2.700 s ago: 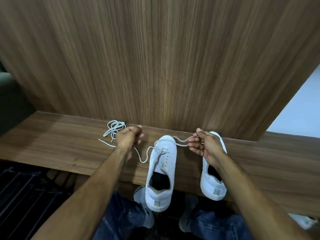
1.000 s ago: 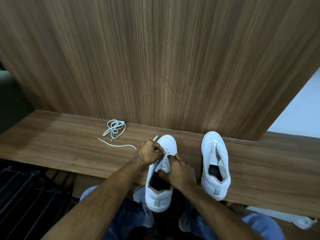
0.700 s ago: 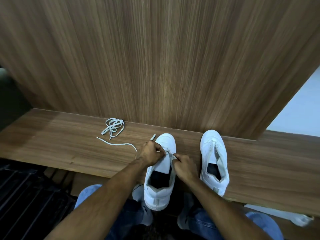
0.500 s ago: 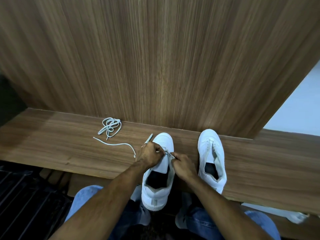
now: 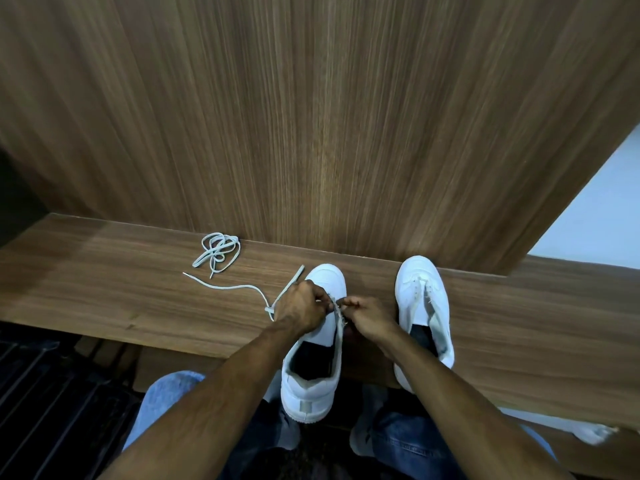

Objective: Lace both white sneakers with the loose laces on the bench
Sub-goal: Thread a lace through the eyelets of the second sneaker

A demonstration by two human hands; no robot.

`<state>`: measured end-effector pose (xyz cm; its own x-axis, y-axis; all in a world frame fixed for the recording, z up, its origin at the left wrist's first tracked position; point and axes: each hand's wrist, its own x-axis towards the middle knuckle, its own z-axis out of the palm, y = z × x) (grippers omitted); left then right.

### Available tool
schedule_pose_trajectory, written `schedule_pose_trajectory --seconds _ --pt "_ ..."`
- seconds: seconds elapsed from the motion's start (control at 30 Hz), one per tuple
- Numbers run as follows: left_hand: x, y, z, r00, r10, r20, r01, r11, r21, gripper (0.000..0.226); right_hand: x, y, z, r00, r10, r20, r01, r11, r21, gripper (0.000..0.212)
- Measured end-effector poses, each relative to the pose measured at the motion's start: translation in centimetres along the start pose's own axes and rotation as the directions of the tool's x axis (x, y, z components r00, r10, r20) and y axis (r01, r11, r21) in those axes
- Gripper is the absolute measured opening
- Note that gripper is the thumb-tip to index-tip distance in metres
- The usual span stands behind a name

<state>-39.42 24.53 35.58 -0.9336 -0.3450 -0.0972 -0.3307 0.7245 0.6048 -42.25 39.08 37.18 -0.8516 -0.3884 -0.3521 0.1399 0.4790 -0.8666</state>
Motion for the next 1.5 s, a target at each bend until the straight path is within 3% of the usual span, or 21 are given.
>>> schedule_pose_trajectory --seconds 0.1,0.2,0.3,0.4,0.53,0.63,0.7,0.8,0.9,0.97,1.17,1.23,1.3,1.37,1.43,1.5 --pt "-0.1 -0.3 -0.1 1.0 0.022 0.0 -0.022 1.0 0.014 0.011 0.9 -0.2 0.6 0.989 -0.115 -0.088 0.086 0.955 -0.286 0.018" --pt "-0.5 -0.6 0.0 0.998 0.068 -0.004 -0.068 0.997 0.022 0.01 1.0 -0.7 0.8 0.988 -0.134 -0.078 0.068 0.827 -0.559 0.017" --pt "-1.0 -1.4 -0.1 0.994 0.079 -0.078 -0.084 0.995 -0.056 0.012 0.6 -1.8 0.0 0.976 -0.19 -0.105 0.066 0.722 -0.689 0.019" --pt "-1.3 -2.0 -0.6 0.99 0.011 -0.139 -0.032 0.989 -0.143 0.017 -0.1 -3.8 -3.2 0.911 -0.258 -0.321 0.018 0.803 -0.596 0.017" --pt "-1.5 -2.0 -1.3 0.985 -0.111 -0.132 0.089 0.983 -0.16 0.023 -0.2 -5.9 -8.4 0.717 -0.215 -0.663 0.064 0.967 -0.245 0.022" --pt "-1.7 -2.0 -1.2 0.972 -0.201 -0.122 0.171 0.96 -0.22 0.027 -0.2 -5.6 -10.2 0.575 -0.182 -0.798 0.133 0.983 -0.129 0.019" --pt "-1.8 -1.8 -0.9 0.965 -0.245 -0.094 0.217 0.947 -0.238 0.024 -0.1 -4.0 -9.6 0.599 -0.326 -0.731 0.125 0.94 -0.316 0.021" --pt "-2.1 -1.5 -0.9 0.952 -0.297 -0.074 0.271 0.929 -0.251 0.019 0.3 -1.3 -6.2 0.757 -0.527 -0.387 0.194 0.746 -0.637 0.028" --pt "-2.4 -1.3 -1.3 0.946 -0.31 -0.095 0.275 0.922 -0.274 0.013 0.8 -0.1 -1.8 0.867 -0.497 -0.046 0.258 0.526 -0.81 0.031" --pt "-2.5 -1.4 -1.5 0.948 -0.301 -0.103 0.268 0.93 -0.253 0.011 0.9 0.1 0.7 0.915 -0.402 0.022 0.231 0.481 -0.845 0.03" --pt "-2.8 -1.3 -1.9 0.947 -0.304 -0.103 0.274 0.933 -0.232 0.018 0.9 -0.4 0.8 0.917 -0.38 -0.125 0.133 0.586 -0.799 0.022" --pt "-2.8 -1.2 -1.8 0.948 -0.298 -0.109 0.268 0.937 -0.225 0.021 0.6 -1.4 -0.8 0.876 -0.397 -0.274 0.148 0.762 -0.631 0.018" --pt "-2.7 -1.4 -1.7 0.949 -0.3 -0.102 0.265 0.929 -0.26 0.026 0.3 -3.0 -3.0 0.793 -0.356 -0.495 0.194 0.917 -0.348 0.017" --pt "-2.7 -1.5 -1.7 0.949 -0.305 -0.086 0.272 0.923 -0.273 0.03 0.5 -4.3 -5.7 0.654 -0.318 -0.686 0.307 0.941 -0.144 0.017" --pt "-2.7 -1.5 -1.8 0.949 -0.307 -0.078 0.278 0.925 -0.261 0.031 0.7 -5.0 -8.0 0.523 -0.271 -0.808 0.381 0.922 -0.063 0.013" --pt "-2.7 -1.4 -1.9 0.951 -0.299 -0.077 0.273 0.931 -0.243 0.029 0.9 -4.7 -9.1 0.458 -0.275 -0.845 0.385 0.918 -0.09 0.014"
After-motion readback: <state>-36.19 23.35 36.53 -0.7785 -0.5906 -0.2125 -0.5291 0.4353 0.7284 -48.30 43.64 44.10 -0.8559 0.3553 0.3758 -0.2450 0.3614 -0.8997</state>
